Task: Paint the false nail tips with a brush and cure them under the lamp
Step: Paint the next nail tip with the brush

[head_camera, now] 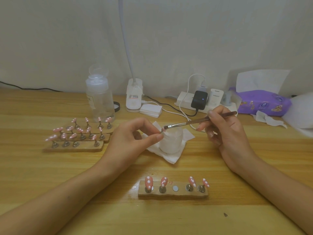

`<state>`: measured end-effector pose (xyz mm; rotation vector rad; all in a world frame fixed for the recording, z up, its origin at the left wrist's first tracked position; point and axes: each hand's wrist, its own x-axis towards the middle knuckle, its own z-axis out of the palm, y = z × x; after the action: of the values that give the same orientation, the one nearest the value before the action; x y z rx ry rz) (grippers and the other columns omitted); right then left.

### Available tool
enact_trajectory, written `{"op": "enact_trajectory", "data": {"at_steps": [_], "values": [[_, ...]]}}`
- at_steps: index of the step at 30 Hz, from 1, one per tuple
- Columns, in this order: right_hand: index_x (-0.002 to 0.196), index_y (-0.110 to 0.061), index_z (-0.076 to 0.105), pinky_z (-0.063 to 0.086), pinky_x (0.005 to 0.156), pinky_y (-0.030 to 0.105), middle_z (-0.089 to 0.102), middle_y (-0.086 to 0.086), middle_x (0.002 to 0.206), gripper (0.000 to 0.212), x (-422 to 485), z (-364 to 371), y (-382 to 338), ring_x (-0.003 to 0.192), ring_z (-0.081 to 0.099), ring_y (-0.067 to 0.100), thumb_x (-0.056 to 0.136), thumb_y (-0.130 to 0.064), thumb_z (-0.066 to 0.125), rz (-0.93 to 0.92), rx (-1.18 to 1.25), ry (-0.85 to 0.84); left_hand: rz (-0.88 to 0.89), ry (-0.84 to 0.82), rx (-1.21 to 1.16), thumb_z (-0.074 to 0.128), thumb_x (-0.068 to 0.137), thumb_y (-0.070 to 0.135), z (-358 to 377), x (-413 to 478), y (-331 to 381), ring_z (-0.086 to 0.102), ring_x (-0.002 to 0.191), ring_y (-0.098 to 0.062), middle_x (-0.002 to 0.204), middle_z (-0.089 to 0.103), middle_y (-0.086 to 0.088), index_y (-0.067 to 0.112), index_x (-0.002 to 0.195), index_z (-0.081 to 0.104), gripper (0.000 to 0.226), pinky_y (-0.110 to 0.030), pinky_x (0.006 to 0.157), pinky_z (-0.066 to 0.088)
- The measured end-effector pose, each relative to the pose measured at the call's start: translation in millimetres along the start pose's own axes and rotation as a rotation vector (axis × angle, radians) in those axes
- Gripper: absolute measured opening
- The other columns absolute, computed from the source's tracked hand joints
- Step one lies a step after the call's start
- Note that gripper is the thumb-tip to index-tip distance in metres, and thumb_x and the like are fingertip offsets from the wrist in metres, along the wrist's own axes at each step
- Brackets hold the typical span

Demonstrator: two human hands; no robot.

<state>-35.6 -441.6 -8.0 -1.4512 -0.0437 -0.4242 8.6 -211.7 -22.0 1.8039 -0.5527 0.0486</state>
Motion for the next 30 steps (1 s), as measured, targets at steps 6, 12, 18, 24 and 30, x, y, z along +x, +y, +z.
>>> {"op": "enact_trajectory", "data": {"at_steps": [6, 12, 18, 24, 30], "values": [[0.078, -0.019, 0.05, 0.032, 0.041, 0.014, 0.072, 0.007, 0.068, 0.021, 0.2, 0.9, 1.4, 0.047, 0.042, 0.007, 0.081, -0.036, 0.062, 0.017, -0.037, 0.023, -0.015, -0.006, -0.008, 0.079, 0.078, 0.031, -0.5, -0.2, 0.5, 0.043, 0.051, 0.0, 0.081, 0.072, 0.012, 0.027, 0.077, 0.073, 0.008, -0.012, 0.051, 0.04], [0.077, -0.021, 0.049, 0.033, 0.044, 0.014, 0.072, 0.005, 0.069, 0.022, -0.2, 1.3, -0.5, 0.049, 0.045, 0.006, 0.084, -0.038, 0.061, -0.016, 0.001, 0.003, -0.027, -0.002, -0.008, 0.08, 0.076, 0.032, -0.1, -0.1, 1.1, 0.043, 0.05, 0.001, 0.079, 0.072, 0.013, 0.025, 0.078, 0.073, 0.01, -0.011, 0.049, 0.039], [0.078, -0.02, 0.049, 0.031, 0.042, 0.015, 0.072, 0.007, 0.068, 0.018, 0.6, 1.3, 1.5, 0.047, 0.042, 0.007, 0.088, -0.031, 0.06, 0.021, -0.04, 0.035, -0.024, -0.007, -0.024, 0.078, 0.072, 0.04, -0.2, -0.5, 2.0, 0.044, 0.049, 0.002, 0.074, 0.07, 0.014, 0.027, 0.077, 0.073, 0.015, -0.01, 0.049, 0.038], [0.078, -0.02, 0.05, 0.033, 0.042, 0.014, 0.072, 0.006, 0.069, 0.021, 0.1, 1.6, -0.2, 0.047, 0.044, 0.007, 0.084, -0.037, 0.061, -0.007, -0.009, 0.006, -0.03, -0.002, -0.01, 0.078, 0.07, 0.042, 0.5, 0.6, 2.5, 0.045, 0.05, 0.002, 0.075, 0.071, 0.015, 0.027, 0.076, 0.073, 0.017, -0.011, 0.05, 0.039], [0.08, -0.018, 0.05, 0.032, 0.041, 0.014, 0.072, 0.006, 0.068, 0.017, 0.8, 0.0, 0.7, 0.046, 0.043, 0.007, 0.091, -0.028, 0.058, 0.021, -0.022, 0.055, -0.028, 0.0, -0.016, 0.077, 0.069, 0.043, 0.1, -0.2, 3.3, 0.045, 0.049, 0.003, 0.071, 0.069, 0.017, 0.028, 0.077, 0.073, 0.017, -0.01, 0.049, 0.039]]}}
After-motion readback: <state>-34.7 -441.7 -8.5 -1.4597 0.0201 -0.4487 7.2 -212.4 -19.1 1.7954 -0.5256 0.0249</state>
